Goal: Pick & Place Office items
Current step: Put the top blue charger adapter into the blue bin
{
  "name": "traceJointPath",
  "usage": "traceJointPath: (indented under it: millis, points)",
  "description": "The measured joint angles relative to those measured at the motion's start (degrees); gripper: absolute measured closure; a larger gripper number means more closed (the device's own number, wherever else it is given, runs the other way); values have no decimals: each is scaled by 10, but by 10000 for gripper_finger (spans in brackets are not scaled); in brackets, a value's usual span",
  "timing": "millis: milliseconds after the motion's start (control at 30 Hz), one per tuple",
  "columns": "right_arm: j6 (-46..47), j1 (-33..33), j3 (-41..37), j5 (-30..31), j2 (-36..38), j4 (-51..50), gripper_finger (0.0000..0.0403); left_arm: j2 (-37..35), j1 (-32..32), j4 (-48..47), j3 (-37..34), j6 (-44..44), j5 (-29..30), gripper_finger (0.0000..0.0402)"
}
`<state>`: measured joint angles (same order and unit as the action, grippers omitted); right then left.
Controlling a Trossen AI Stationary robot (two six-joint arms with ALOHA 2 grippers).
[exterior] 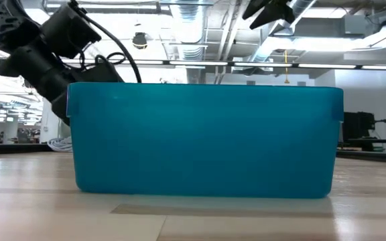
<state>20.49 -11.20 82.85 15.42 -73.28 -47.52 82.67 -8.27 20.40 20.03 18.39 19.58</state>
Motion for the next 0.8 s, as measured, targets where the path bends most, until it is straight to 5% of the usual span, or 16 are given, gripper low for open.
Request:
traceJointPath:
  millis: [233, 800]
  points:
    - [5, 4, 0, 1, 0, 0, 221, 7, 30, 7, 0, -31, -58, 176]
    - [5, 4, 0, 1, 0, 0, 221, 7, 49, 33, 0, -60, -87, 225]
